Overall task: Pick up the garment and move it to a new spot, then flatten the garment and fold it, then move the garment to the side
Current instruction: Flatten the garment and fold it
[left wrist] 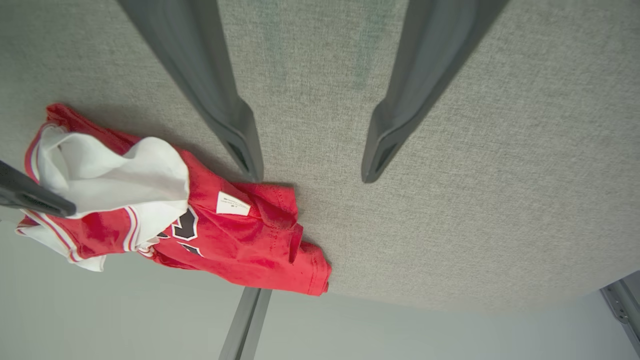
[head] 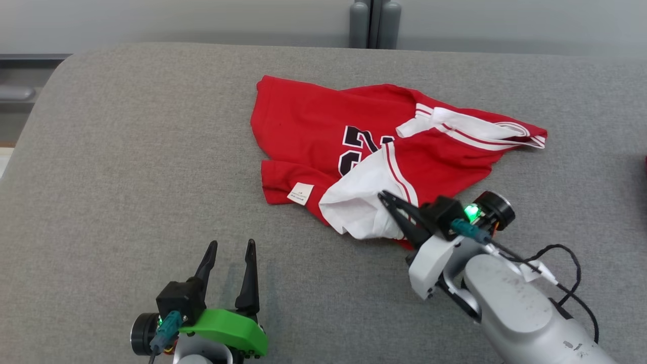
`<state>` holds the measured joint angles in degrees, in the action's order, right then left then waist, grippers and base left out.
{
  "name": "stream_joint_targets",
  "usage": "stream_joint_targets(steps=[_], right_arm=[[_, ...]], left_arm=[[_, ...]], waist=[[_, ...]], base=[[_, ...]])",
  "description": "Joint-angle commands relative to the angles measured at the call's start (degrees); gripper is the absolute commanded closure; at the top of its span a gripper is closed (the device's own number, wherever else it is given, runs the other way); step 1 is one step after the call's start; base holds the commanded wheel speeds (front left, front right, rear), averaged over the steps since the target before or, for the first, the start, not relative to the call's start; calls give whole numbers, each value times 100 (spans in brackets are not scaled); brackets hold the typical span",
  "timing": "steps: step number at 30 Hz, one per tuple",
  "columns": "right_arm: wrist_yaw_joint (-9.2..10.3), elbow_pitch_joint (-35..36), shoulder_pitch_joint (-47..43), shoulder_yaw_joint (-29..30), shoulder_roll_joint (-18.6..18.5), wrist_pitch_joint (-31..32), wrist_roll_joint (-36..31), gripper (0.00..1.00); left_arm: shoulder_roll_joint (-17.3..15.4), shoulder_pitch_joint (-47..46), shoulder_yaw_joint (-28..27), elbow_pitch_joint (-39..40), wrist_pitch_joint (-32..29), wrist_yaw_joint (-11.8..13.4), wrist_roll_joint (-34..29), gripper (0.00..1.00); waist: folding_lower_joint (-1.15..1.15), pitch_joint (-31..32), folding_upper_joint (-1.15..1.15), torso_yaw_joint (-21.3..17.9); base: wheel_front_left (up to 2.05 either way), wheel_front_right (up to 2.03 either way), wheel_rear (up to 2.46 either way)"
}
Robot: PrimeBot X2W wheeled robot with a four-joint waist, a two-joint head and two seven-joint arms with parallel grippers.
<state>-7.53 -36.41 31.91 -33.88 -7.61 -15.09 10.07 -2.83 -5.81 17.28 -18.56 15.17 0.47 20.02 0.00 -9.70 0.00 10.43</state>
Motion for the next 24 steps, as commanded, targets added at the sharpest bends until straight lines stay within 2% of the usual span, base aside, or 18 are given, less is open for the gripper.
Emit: stream_joint_targets(steps=[1,7,13,14,16,20,24], right_arm=[[9,136,-103,327,1,-7,72,100],[9,696,-469,2278,150,-8,120,100],[9,640,-1094,4329,275,-8,-279,100],[9,558,-1208,4626,315,-7,-405,72],[9,424,-1333,5017,358,-8,-630,0],[9,399,-1467,5396,424,-8,-864,0],[9,635,-1498,5451,455,-8,-956,0]], left_arm=[[-17,63,-31,18,-5,-4,-43,0],[-16,139,-132,36,-5,-30,-108,0],[-16,148,-183,43,-6,-52,-165,0],[-17,144,-194,41,-5,-51,-165,0],[-17,112,-200,32,-6,-58,-176,0],[-17,36,-239,12,-5,-87,-232,0],[-17,-21,-220,-8,-5,-94,-235,0]], waist=[[0,56,0,-112],[0,175,0,-440],[0,203,0,-786],[0,191,0,-852],[0,160,0,-957],[0,95,0,-1144],[0,72,0,-1274]], base=[[0,0,0],[0,0,0],[0,0,0],[0,0,0],[0,0,0],[0,0,0],[0,0,0]])
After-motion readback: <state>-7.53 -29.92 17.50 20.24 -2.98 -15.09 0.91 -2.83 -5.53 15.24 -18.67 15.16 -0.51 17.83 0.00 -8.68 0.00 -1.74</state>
